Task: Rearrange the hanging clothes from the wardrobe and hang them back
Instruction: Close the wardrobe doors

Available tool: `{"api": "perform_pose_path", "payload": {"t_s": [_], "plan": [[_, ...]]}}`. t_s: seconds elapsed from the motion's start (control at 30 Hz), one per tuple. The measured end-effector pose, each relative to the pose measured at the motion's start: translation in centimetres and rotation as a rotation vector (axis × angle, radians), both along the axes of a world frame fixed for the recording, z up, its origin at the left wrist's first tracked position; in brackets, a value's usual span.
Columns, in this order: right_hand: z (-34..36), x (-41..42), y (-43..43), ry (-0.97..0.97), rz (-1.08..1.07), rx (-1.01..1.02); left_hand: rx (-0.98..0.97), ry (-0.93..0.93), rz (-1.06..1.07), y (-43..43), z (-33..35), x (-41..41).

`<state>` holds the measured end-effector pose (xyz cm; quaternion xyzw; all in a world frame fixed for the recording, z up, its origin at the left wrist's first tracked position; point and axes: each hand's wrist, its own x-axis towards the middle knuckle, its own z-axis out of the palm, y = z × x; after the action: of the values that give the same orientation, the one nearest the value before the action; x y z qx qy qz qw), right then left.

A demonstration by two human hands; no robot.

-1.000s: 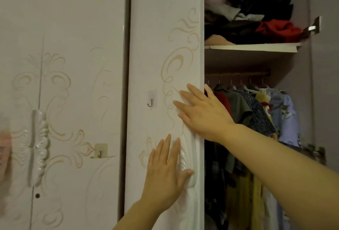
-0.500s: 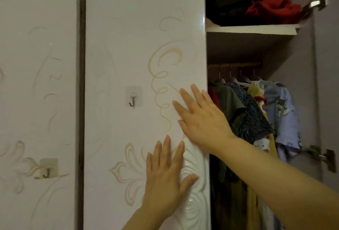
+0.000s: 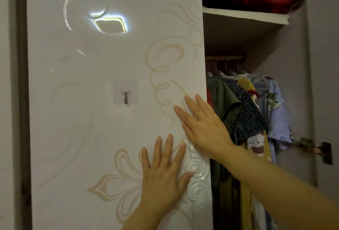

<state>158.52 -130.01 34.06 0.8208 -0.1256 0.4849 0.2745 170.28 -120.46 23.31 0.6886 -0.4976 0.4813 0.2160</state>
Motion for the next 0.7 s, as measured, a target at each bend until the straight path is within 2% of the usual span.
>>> {"api": "perform_pose_path", "payload": {"t_s": [0.23,0.43,0.53,0.7], "plan": [[-1.4,2.3,-1.7,-0.127,0.062,-0.011,-0.086,-0.073,-0.037,-1.5,-0.9,2.3],[-1.2,1.4,-1.0,-0.078,0.029,0.015,-0.116,-0.08,-0.072,-1.4,-0.4,1.1],[-1.1,-1.1,-0.6,-0.06,-0.004,0.103,-0.125,-0.06,-0.138,-1.8,0.5,-1.1],[-1.7,-9.3,-0.6,-0.15,-0.129,0.155,-0.132,-0.03,-0.34,-4.2,2.2,-7.5]]}}
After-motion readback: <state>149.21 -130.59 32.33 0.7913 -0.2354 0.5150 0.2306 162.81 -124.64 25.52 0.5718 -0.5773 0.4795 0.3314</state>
